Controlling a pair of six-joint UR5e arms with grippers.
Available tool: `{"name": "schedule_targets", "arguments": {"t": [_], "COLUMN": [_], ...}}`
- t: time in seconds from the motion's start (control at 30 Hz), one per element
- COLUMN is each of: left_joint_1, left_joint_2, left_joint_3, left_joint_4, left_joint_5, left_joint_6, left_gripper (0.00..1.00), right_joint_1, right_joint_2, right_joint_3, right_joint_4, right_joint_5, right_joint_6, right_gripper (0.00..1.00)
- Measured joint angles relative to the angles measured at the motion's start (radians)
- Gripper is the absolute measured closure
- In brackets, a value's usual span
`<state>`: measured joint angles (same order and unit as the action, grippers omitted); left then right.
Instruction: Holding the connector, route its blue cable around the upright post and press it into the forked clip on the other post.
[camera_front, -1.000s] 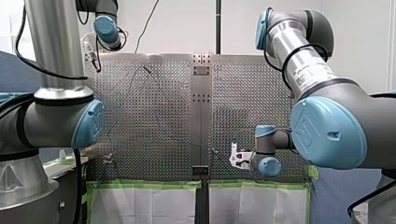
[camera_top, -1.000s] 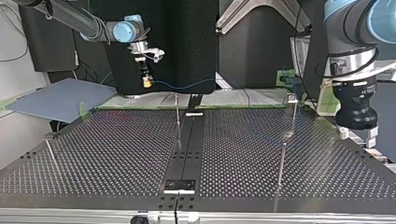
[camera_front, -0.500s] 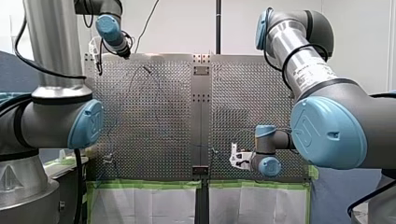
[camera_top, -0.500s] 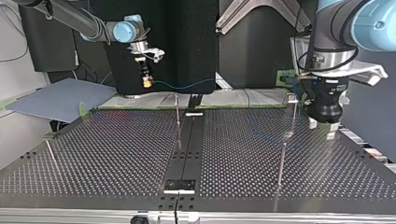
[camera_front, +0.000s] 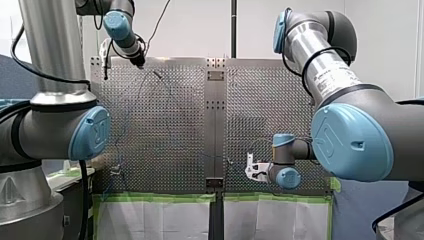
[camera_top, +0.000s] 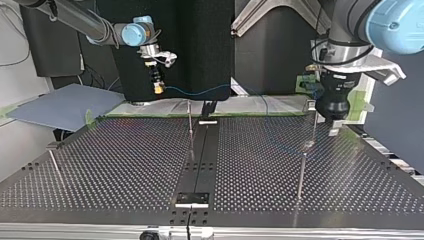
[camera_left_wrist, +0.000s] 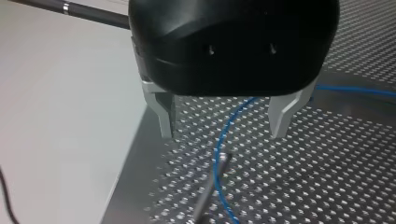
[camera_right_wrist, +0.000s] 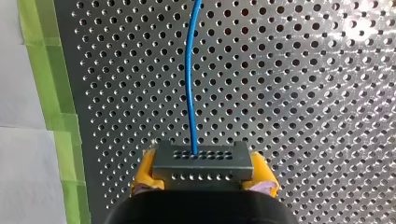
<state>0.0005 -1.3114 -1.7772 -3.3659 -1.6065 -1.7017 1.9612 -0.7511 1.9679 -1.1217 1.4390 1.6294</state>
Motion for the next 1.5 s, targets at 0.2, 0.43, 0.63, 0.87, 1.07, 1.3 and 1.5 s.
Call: {"name": "schedule_targets", "arguments": {"t": [0.2, 0.43, 0.63, 0.87, 1.07, 1.3, 1.5], "left_joint_1": [-0.009, -0.016, -0.022, -0.028, -0.030, -0.027, -0.024], "left_joint_2": [0.000, 0.000, 0.000, 0.000, 0.000, 0.001, 0.005], "left_joint_3": [0.000, 0.000, 0.000, 0.000, 0.000, 0.002, 0.014], "left_joint_4": [-0.065, -0.123, -0.169, -0.193, -0.193, -0.194, -0.195], "left_joint_5": [-0.013, -0.015, -0.047, -0.079, -0.081, -0.097, -0.112], "left_joint_6": [0.065, 0.123, 0.159, 0.150, 0.131, 0.115, 0.099], "left_gripper": [0.02, 0.02, 0.02, 0.02, 0.02, 0.02, 0.02], "right_joint_1": [0.001, 0.001, 0.001, 0.001, 0.002, 0.002, 0.002], "right_joint_2": [0.000, 0.000, 0.000, 0.000, 0.000, 0.000, 0.000], "right_joint_3": [0.000, 0.000, 0.000, 0.000, -0.001, 0.000, 0.000], "right_joint_4": [0.000, 0.000, 0.001, 0.002, 0.004, 0.005, 0.005], "right_joint_5": [0.000, 0.000, 0.000, 0.000, 0.000, 0.000, 0.000], "right_joint_6": [0.000, 0.000, -0.001, -0.001, -0.001, -0.001, -0.002], "right_gripper": [1.00, 1.00, 1.00, 1.00, 1.00, 1.00, 1.00]}}
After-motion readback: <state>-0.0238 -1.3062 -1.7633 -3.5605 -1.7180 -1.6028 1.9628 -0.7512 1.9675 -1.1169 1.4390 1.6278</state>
